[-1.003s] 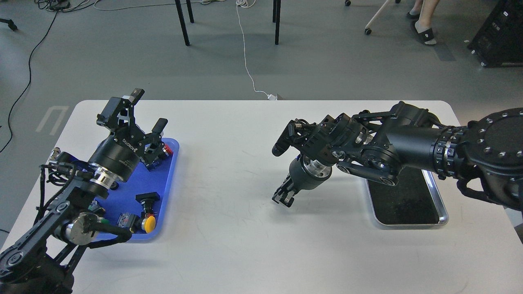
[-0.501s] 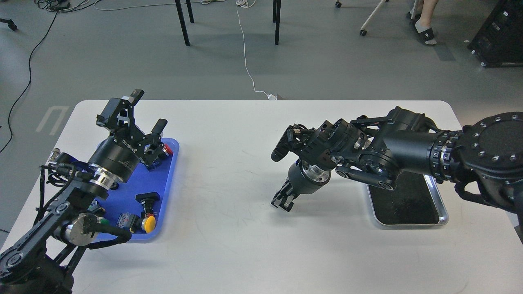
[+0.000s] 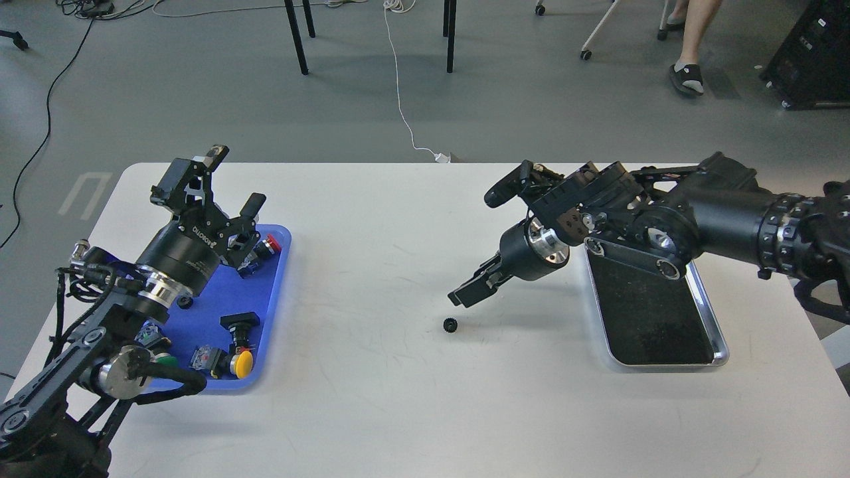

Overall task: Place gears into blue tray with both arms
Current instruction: 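Carry the second gear to the table center and release, then reach the left gripper to the second gear and grasp it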

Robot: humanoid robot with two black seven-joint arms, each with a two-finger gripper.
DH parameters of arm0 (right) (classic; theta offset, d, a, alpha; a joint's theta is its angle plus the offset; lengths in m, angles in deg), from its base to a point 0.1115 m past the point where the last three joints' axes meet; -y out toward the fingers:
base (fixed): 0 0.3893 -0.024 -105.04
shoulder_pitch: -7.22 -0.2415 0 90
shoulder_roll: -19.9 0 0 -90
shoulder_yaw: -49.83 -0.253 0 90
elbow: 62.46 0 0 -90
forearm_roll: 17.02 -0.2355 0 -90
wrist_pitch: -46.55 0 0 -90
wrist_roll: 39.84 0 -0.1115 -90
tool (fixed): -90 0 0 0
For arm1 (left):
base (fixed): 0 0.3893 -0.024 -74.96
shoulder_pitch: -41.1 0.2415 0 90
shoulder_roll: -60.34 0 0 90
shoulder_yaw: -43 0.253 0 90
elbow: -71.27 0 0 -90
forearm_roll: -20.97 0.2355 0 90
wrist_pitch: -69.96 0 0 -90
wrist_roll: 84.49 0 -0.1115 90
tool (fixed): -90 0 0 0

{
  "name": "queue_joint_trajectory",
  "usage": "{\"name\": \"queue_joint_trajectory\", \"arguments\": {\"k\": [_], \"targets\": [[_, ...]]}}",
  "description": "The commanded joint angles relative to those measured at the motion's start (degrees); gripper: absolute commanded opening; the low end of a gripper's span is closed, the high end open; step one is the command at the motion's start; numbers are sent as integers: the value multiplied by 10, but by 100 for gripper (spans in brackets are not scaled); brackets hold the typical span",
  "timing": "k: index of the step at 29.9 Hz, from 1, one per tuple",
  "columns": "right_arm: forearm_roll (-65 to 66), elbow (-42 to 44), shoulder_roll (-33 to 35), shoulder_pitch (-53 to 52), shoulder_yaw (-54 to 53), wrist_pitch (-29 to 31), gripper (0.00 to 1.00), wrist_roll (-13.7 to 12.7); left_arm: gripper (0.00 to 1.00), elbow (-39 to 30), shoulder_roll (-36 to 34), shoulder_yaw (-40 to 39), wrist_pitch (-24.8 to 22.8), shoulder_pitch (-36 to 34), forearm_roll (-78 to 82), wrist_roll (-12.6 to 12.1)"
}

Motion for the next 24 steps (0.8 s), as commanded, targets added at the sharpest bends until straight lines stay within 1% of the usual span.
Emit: {"name": "queue_joint_trajectory", "arguments": {"k": [1, 3, 5, 9, 11, 13, 14, 16, 20, 22, 24], "targets": [[-100, -2, 62, 20, -47, 1, 94, 0, 98, 1, -4, 0, 0, -1, 1, 13], [-193, -1, 89, 60, -75, 0, 94, 0, 98, 1, -13, 3, 0, -1, 1, 35], [-289, 1, 111, 101, -125, -1, 94, 0, 98, 1, -22, 10, -2, -3, 5, 52], [-418, 3, 140, 205, -238, -2, 94, 0, 98, -1, -30, 11, -28, -10, 28, 67], [-456, 4, 141, 259, -307, -3, 94, 0, 98, -6, -37, 11, -39, -16, 95, 74], [-488, 4, 141, 319, -378, -3, 94, 0, 98, -11, -41, 12, -59, -25, 186, 95], [-504, 4, 140, 342, -406, -3, 94, 0, 98, -12, -41, 13, -72, -31, 228, 100], [-541, 2, 139, 387, -450, 3, 94, 0, 98, -13, -41, 35, -93, -55, 307, 100], [-636, 1, 142, 447, -494, 14, 94, 0, 98, -12, -43, 141, -95, -146, 451, 100], [-677, 1, 148, 463, -503, 14, 94, 0, 98, -9, -55, 225, -95, -210, 525, 100], [-691, 0, 161, 473, -509, 14, 94, 0, 98, -3, -65, 312, -90, -278, 603, 100]]}}
